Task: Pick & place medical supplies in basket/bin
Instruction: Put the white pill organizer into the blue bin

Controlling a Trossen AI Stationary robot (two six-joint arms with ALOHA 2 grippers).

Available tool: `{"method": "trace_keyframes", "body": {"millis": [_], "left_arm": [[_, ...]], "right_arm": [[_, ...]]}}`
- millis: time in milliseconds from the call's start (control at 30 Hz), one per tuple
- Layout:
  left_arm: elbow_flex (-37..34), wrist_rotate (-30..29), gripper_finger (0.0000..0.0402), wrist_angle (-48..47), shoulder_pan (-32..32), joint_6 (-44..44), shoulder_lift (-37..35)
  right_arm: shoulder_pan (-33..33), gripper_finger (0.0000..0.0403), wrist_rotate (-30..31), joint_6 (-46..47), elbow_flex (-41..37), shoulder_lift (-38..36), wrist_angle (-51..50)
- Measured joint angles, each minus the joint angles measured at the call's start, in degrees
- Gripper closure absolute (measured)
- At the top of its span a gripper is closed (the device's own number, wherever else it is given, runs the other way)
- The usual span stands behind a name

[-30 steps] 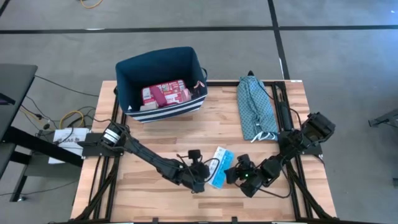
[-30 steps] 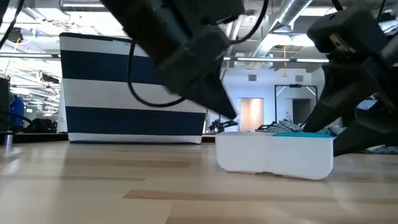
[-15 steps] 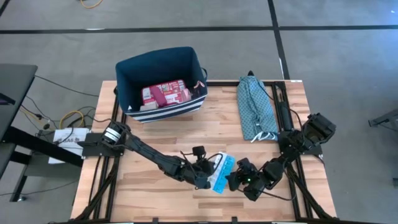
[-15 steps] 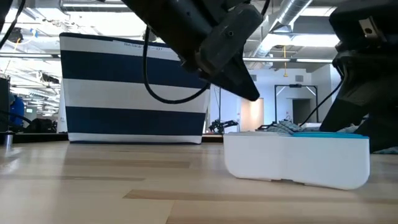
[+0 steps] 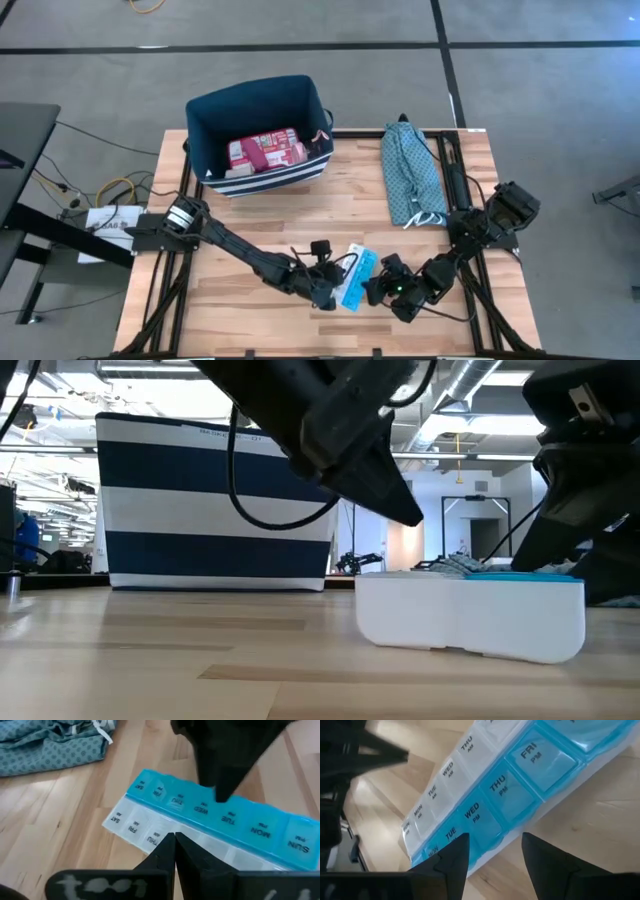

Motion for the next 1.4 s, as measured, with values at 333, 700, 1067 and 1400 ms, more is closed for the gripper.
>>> {"method": "trace_keyframes", "body": {"millis": [333,700,1067,1400], "left_arm": [[-5.5,-0.1,0.0401,5.1,0.2,-2.0,0.0],[-5.6,1.1,0.0401,7.2,0.2,-0.5,0.0],[-5.6,1.4,0.0401,5.9,0.2,0.0,0.0],[-5.5,1.0,0.0401,-1.9,-0.1,-5.6,0.0]], "right_arm": [[-0.2,0.0225,-2.5,-2.3,0.1,-0.1,0.8],[-3.9,0.0173,-8.7,-5.0,0.2,-0.3,1.1],[-5.9,0.0156,-11.2,-3.5,0.2,-0.2,1.6],[-6.0,0.0157,-11.0,-1.8,0.0,0.0,5.1]]}}
